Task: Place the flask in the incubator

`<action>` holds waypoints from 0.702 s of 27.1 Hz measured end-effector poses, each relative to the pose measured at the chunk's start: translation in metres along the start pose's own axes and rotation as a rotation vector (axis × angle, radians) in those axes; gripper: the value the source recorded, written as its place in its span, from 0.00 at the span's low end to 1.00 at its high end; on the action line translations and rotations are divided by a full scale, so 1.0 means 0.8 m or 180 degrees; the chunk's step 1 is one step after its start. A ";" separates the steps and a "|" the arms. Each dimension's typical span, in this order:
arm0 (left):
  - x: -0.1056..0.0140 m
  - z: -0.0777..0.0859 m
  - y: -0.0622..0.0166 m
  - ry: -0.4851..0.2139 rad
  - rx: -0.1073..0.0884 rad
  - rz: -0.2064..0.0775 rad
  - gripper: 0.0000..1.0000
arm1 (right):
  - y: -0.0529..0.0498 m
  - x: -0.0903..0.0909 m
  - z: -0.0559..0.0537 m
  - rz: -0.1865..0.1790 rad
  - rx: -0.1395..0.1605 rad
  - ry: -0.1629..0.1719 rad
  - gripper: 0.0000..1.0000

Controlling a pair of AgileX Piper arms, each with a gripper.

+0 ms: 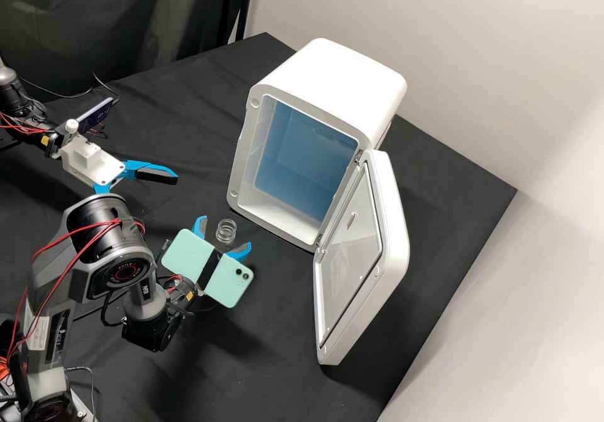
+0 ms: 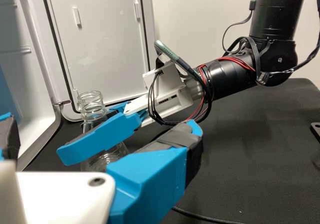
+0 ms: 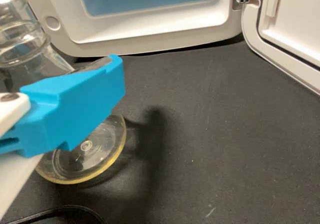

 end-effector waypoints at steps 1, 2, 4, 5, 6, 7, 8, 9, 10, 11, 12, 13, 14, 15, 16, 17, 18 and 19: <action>0.000 0.000 0.0000 0.0000 0.0000 0.0000 1.00 | 0.000 0.000 0.000 0.0009 0.0004 -0.0006 0.00; 0.000 0.000 0.0000 0.0000 0.0000 0.0000 1.00 | 0.000 0.000 0.000 0.0011 0.0005 -0.0007 0.00; 0.000 0.000 0.0000 0.0000 0.0000 0.0000 1.00 | 0.001 0.000 0.000 0.0015 0.0007 -0.0010 0.00; 0.000 0.000 0.0000 0.0000 0.0000 0.0000 1.00 | 0.001 0.000 0.001 0.0016 0.0009 -0.0012 0.00; 0.000 0.000 0.0000 0.0000 0.0000 0.0000 1.00 | 0.001 0.000 0.001 0.0020 0.0011 -0.0015 0.00; 0.000 0.000 0.0000 0.0000 0.0000 0.0000 1.00 | 0.001 0.000 0.001 0.0022 0.0011 -0.0016 0.00; 0.000 0.000 0.0000 0.0000 0.0000 0.0000 1.00 | 0.001 0.000 0.001 0.0026 0.0013 -0.0019 0.00; 0.000 0.000 0.0000 0.0000 0.0000 0.0000 1.00 | 0.001 0.000 0.001 0.0026 0.0013 -0.0019 0.00; 0.000 0.000 0.0000 0.0000 0.0000 0.0000 1.00 | 0.001 0.000 0.001 0.0026 0.0013 -0.0019 0.00; 0.000 0.000 0.0000 0.0000 0.0000 0.0000 1.00 | 0.001 0.000 0.001 0.0026 0.0013 -0.0019 0.00; 0.000 0.000 0.0000 0.0000 0.0000 0.0000 1.00 | 0.001 0.000 0.001 0.0026 0.0013 -0.0019 0.00; 0.000 0.000 0.0000 0.0000 0.0000 0.0000 1.00 | 0.001 0.000 0.001 0.0026 0.0013 -0.0019 0.00; 0.000 0.000 0.0000 0.0000 0.0000 0.0000 1.00 | 0.001 0.000 0.001 0.0026 0.0013 -0.0019 0.00; 0.000 0.000 0.0000 0.0000 0.0000 0.0000 1.00 | 0.001 0.000 0.001 0.0026 0.0013 -0.0019 0.00; 0.000 0.000 0.0000 0.0000 0.0000 0.0000 1.00 | 0.001 0.000 0.001 0.0026 0.0013 -0.0019 0.00; 0.000 0.000 0.0000 0.0000 0.0000 0.0000 1.00 | 0.001 0.000 0.001 0.0026 0.0013 -0.0019 0.00; 0.000 0.000 0.0000 0.0000 0.0000 0.0000 1.00 | 0.001 0.000 0.001 0.0026 0.0013 -0.0019 0.00; 0.000 0.000 0.0000 0.0000 0.0000 0.0000 1.00 | 0.001 0.000 0.001 0.0026 0.0013 -0.0019 0.00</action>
